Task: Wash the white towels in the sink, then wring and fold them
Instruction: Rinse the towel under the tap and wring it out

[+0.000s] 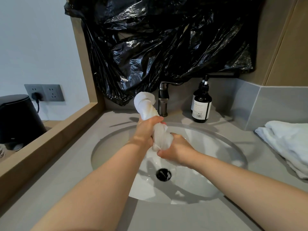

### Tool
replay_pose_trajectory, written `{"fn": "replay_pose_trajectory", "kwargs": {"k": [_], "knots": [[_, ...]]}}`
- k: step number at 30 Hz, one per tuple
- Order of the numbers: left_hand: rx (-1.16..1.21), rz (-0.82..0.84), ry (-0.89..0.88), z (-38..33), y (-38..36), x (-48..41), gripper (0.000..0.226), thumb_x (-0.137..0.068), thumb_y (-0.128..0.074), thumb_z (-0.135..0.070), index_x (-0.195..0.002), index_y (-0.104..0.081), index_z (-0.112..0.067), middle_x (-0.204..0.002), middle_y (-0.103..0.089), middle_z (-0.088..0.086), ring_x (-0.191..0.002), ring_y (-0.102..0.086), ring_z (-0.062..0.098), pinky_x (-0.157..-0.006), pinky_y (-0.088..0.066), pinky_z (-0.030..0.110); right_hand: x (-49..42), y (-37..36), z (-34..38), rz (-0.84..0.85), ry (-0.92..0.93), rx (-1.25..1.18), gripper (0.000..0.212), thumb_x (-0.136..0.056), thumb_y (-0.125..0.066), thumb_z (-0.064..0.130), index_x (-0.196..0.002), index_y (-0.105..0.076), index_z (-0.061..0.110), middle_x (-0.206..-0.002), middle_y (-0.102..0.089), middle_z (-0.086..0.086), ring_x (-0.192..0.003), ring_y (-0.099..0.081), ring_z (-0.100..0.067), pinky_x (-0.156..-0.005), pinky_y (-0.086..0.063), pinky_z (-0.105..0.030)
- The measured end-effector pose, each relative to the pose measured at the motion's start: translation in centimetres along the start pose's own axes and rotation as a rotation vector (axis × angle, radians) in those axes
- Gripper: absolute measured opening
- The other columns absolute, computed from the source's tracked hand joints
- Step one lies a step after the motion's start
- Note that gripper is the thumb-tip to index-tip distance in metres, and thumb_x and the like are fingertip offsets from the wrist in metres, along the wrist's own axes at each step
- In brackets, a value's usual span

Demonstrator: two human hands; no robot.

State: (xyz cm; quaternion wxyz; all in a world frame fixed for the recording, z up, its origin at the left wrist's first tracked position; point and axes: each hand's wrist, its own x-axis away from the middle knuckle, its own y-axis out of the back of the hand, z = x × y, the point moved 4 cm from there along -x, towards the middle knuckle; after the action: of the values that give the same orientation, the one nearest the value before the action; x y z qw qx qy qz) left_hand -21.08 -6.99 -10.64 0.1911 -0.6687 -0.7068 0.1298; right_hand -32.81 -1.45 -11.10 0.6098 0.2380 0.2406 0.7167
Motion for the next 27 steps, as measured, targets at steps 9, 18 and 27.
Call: {"fn": "replay_pose_trajectory", "kwargs": {"k": [9,18,27], "knots": [[0.039,-0.134,0.055,0.6,-0.4,0.3,0.035,-0.086,-0.064,-0.005,-0.120,-0.052,-0.008,-0.073,-0.061,0.009,-0.063,-0.062,0.021,-0.060,-0.050,0.032,-0.5,0.1,0.1,-0.150,0.025,0.388,0.036,-0.087,-0.062,0.027,-0.115,-0.043,0.016,-0.099,-0.057,-0.001,-0.092,-0.058,-0.023,-0.072,-0.045,-0.031],[-0.095,-0.306,0.053,1.4,0.2,0.7,0.047,-0.082,-0.062,-0.002,-0.126,-0.050,-0.012,-0.092,-0.065,0.012,-0.078,-0.062,0.028,-0.075,-0.052,0.039,-0.5,-0.5,-0.4,-0.134,0.130,0.666,0.041,-0.088,-0.056,0.031,-0.123,-0.042,0.014,-0.107,-0.062,-0.002,-0.094,-0.062,-0.025,-0.067,-0.042,-0.031],[-0.342,-0.377,0.013,1.1,0.6,1.5,0.053,-0.082,-0.060,-0.004,-0.130,-0.039,-0.009,-0.085,-0.051,0.006,-0.083,-0.056,0.029,-0.075,-0.046,0.038,-0.4,-1.2,-0.2,-0.097,0.184,0.797,0.044,-0.090,-0.059,0.035,-0.121,-0.042,0.008,-0.109,-0.063,-0.007,-0.099,-0.061,-0.030,-0.068,-0.039,-0.031]]}}
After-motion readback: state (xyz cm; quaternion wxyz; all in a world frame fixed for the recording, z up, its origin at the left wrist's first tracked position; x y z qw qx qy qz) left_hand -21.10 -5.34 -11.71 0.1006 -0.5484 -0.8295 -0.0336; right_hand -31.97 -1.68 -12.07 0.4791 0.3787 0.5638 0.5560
